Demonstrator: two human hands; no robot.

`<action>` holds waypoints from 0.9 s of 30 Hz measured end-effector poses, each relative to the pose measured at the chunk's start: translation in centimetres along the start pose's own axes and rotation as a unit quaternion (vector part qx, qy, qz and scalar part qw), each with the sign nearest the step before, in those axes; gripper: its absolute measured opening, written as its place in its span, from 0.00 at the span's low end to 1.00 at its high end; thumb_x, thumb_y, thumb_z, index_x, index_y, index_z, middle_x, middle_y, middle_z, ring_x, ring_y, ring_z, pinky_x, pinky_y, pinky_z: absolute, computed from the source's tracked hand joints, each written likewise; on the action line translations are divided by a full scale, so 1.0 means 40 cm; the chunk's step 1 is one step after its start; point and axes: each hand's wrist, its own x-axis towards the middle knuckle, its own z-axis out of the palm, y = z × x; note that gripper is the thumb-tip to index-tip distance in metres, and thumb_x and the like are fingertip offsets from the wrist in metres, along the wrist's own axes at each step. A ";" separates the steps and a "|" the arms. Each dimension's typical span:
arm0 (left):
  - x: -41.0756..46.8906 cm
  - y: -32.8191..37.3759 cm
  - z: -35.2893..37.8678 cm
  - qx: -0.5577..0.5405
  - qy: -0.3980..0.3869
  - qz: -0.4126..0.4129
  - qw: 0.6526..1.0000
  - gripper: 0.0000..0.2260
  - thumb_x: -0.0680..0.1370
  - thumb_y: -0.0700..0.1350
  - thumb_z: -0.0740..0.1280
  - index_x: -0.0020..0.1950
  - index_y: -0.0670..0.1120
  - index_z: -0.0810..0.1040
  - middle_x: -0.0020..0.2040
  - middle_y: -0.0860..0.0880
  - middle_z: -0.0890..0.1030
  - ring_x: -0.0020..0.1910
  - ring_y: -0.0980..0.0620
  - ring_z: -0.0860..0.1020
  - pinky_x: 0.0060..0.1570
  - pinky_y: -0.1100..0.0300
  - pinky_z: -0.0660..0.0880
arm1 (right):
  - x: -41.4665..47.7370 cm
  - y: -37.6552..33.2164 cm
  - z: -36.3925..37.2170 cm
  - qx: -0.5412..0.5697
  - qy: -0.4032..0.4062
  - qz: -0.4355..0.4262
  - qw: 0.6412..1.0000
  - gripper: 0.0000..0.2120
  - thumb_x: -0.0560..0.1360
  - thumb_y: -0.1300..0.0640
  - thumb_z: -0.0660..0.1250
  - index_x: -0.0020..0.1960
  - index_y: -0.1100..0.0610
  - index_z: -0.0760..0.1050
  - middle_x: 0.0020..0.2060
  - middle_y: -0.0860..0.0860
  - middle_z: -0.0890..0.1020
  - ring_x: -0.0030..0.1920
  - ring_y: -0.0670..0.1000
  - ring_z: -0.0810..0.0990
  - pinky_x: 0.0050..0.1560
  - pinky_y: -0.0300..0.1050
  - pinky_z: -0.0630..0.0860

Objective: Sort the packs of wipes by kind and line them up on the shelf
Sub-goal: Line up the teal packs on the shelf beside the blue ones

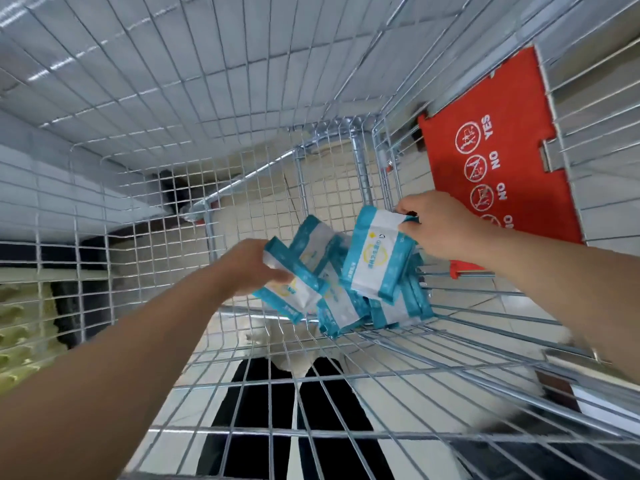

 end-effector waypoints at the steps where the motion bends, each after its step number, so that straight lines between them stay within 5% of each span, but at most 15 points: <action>1: -0.026 -0.002 -0.027 -0.003 0.008 0.000 1.000 0.12 0.73 0.42 0.73 0.55 0.50 0.79 0.49 0.51 0.79 0.44 0.53 0.77 0.42 0.61 0.72 | -0.002 -0.024 -0.018 0.001 0.012 -0.009 1.000 0.07 0.76 0.65 0.62 0.52 0.63 0.78 0.49 0.57 0.80 0.45 0.53 0.74 0.39 0.41 0.61; 6: -0.213 0.001 -0.166 -0.082 0.104 0.008 0.991 0.08 0.72 0.47 0.74 0.50 0.51 0.79 0.48 0.50 0.83 0.47 0.49 0.82 0.51 0.49 0.79 | -0.025 -0.204 -0.148 0.012 0.083 -0.075 0.994 0.05 0.75 0.66 0.63 0.48 0.64 0.77 0.43 0.58 0.80 0.42 0.54 0.74 0.37 0.44 0.59; 9: -0.361 0.020 -0.245 -0.146 0.190 0.037 0.970 0.07 0.72 0.46 0.75 0.47 0.51 0.80 0.44 0.52 0.85 0.43 0.53 0.84 0.52 0.51 0.79 | -0.056 -0.344 -0.245 0.024 0.120 -0.119 0.985 0.07 0.75 0.66 0.62 0.41 0.58 0.74 0.37 0.54 0.78 0.41 0.57 0.74 0.39 0.46 0.62; 17: -0.824 0.063 -0.424 -0.321 0.387 0.109 0.857 0.10 0.72 0.42 0.74 0.50 0.48 0.77 0.40 0.50 0.85 0.36 0.59 0.83 0.34 0.67 0.78 | -0.229 -0.784 -0.521 0.035 0.214 -0.275 0.937 0.05 0.76 0.66 0.62 0.47 0.61 0.76 0.38 0.53 0.78 0.37 0.53 0.72 0.35 0.42 0.61; 21: -1.065 0.036 -0.507 -0.362 0.447 0.159 0.803 0.12 0.72 0.41 0.73 0.54 0.46 0.78 0.45 0.50 0.86 0.44 0.51 0.85 0.46 0.55 0.80 | -0.339 -1.020 -0.602 0.050 0.245 -0.341 0.906 0.06 0.77 0.64 0.62 0.44 0.55 0.74 0.37 0.49 0.77 0.34 0.44 0.72 0.31 0.29 0.65; 27: -1.412 -0.108 -0.599 -0.373 0.529 0.204 0.734 0.11 0.74 0.39 0.72 0.55 0.46 0.77 0.47 0.50 0.86 0.46 0.51 0.84 0.47 0.56 0.80 | -0.523 -1.386 -0.609 0.074 0.277 -0.428 0.857 0.06 0.77 0.63 0.62 0.44 0.54 0.73 0.34 0.46 0.75 0.33 0.43 0.71 0.31 0.31 0.65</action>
